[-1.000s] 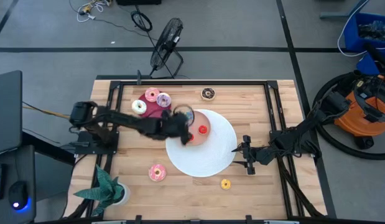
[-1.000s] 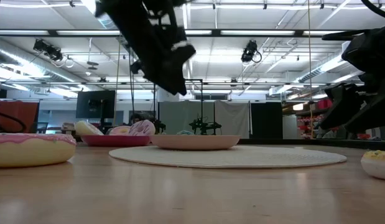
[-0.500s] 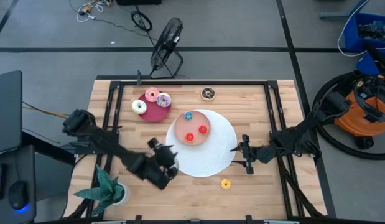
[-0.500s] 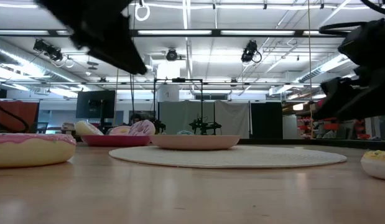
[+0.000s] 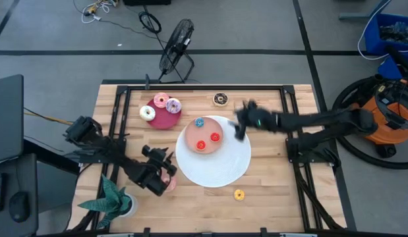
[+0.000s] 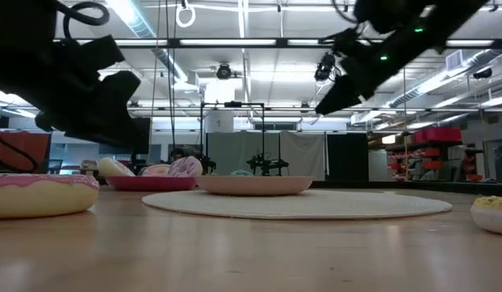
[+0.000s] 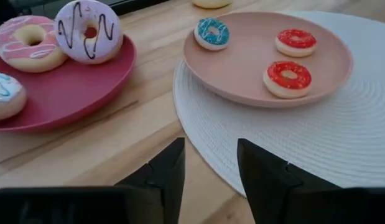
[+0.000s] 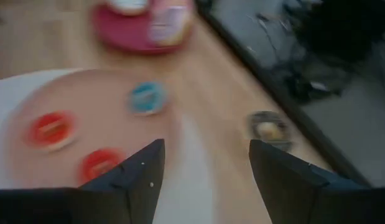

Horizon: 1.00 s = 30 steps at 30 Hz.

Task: Pick & Place donuts
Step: Put the big brown donut on the dark pink plate

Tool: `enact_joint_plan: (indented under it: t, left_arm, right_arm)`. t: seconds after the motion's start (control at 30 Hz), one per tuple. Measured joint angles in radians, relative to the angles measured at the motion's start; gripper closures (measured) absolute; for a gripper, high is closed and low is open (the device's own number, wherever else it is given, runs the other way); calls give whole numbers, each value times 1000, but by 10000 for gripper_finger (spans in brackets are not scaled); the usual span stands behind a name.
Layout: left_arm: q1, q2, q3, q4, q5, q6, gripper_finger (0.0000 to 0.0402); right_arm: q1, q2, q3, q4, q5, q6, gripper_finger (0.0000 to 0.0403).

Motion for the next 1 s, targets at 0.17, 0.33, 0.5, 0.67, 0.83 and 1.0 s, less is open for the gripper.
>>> enact_joint_plan:
  t: [0.17, 0.33, 0.5, 0.67, 0.83, 1.0]
  left_arm:
    - [30, 0, -3, 125, -32, 137, 271]
    - [52, 0, -3, 279, -37, 320, 281]
    - [54, 0, -3, 350, -37, 411, 285]
    - [50, 0, -3, 349, -23, 408, 285]
    - [50, 0, -3, 352, -2, 406, 285]
    - [40, 0, -3, 368, -1, 406, 285]
  right_arm:
    - [-291, 135, 182, -129, -166, -7, 158]
    - [-439, 341, 349, -207, -300, -22, 158]
    - [-461, 536, 513, -281, -340, -24, 135]
    - [-460, 672, 653, -414, -322, 25, 100]
    - [-462, 749, 700, -505, -280, 48, 105]
    - [-477, 778, 702, -500, -283, 50, 136]
